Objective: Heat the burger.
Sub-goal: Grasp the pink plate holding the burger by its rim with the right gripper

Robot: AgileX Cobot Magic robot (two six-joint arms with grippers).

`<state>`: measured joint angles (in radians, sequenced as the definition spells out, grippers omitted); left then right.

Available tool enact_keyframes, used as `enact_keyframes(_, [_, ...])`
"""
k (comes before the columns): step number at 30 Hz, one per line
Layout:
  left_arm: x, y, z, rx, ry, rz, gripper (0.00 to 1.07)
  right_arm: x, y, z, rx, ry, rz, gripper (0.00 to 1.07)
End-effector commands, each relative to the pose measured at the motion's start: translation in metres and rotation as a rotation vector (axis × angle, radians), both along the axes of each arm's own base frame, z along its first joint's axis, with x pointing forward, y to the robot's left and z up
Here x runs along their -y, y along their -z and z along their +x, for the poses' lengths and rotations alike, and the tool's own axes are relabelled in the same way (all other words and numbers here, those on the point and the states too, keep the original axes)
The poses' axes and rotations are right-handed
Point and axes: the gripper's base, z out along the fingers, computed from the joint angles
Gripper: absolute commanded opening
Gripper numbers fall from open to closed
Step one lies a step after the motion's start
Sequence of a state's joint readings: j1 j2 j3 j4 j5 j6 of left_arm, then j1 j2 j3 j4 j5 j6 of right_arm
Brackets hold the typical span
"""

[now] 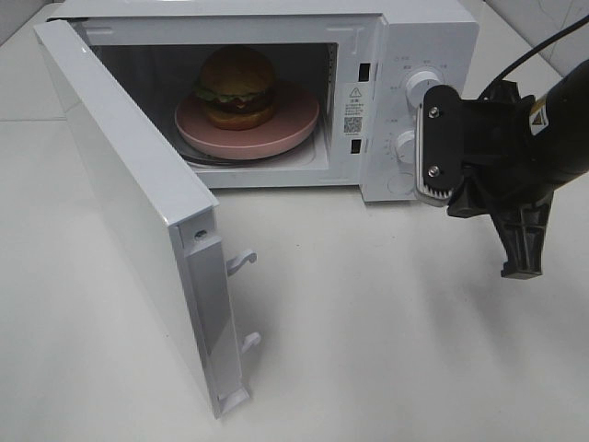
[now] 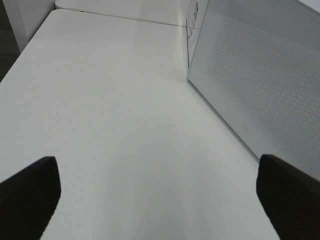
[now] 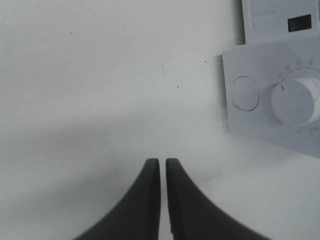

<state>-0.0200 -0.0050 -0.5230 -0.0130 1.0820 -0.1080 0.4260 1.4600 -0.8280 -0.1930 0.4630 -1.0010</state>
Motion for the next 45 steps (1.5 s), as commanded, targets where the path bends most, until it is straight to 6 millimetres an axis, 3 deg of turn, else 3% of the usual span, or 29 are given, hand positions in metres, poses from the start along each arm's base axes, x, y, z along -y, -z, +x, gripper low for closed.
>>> enact_keyframes(1, [0.0,0.0,0.0,0.015,-0.006,0.0,1.0,0.0,-0.005,0.003,0.066,-0.126,-0.078,0.11])
enact_keyframes(9, [0.0,0.0,0.0,0.015,-0.006,0.0,1.0,-0.002,-0.007,0.005,0.102,-0.161,-0.084,0.16])
enact_keyframes(14, [0.0,0.0,0.0,0.015,-0.006,0.0,1.0,-0.011,-0.008,0.003,0.117,-0.178,-0.063,0.27])
enact_keyframes(15, [0.0,0.0,0.0,0.015,-0.006,0.0,1.0,-0.013,-0.008,0.003,0.127,-0.171,-0.046,0.32])
enact_keyframes(16, [0.0,0.0,0.0,0.015,-0.006,0.0,1.0,-0.017,-0.01,0.003,0.146,-0.147,-0.002,0.45])
enact_keyframes(17, [0.0,0.0,0.0,0.015,-0.006,0.0,1.0,-0.017,-0.01,0.003,0.146,-0.147,-0.002,0.45])
enact_keyframes(19, [0.0,0.0,0.0,0.015,-0.006,0.0,1.0,-0.022,-0.012,0.003,0.16,-0.124,0.035,0.68])
enact_keyframes(20, [0.0,0.0,0.0,0.015,-0.006,0.0,1.0,-0.022,-0.012,0.003,0.16,-0.124,0.035,0.68])
enact_keyframes(21, [0.0,0.0,0.0,0.015,-0.006,0.0,1.0,-0.024,-0.012,0.003,0.162,-0.114,0.045,0.83])
enact_keyframes(25, [0.0,0.0,0.0,0.015,-0.006,0.0,1.0,-0.025,-0.014,0.007,0.149,-0.093,0.049,1.01])
enact_keyframes(31, [0.0,0.0,0.0,0.015,-0.006,0.0,1.0,-0.036,-0.011,0.015,0.119,-0.11,0.018,0.99])
enact_keyframes(45, [0.0,0.0,0.0,0.015,-0.006,0.0,1.0,-0.095,0.004,0.05,0.124,-0.193,0.002,0.96])
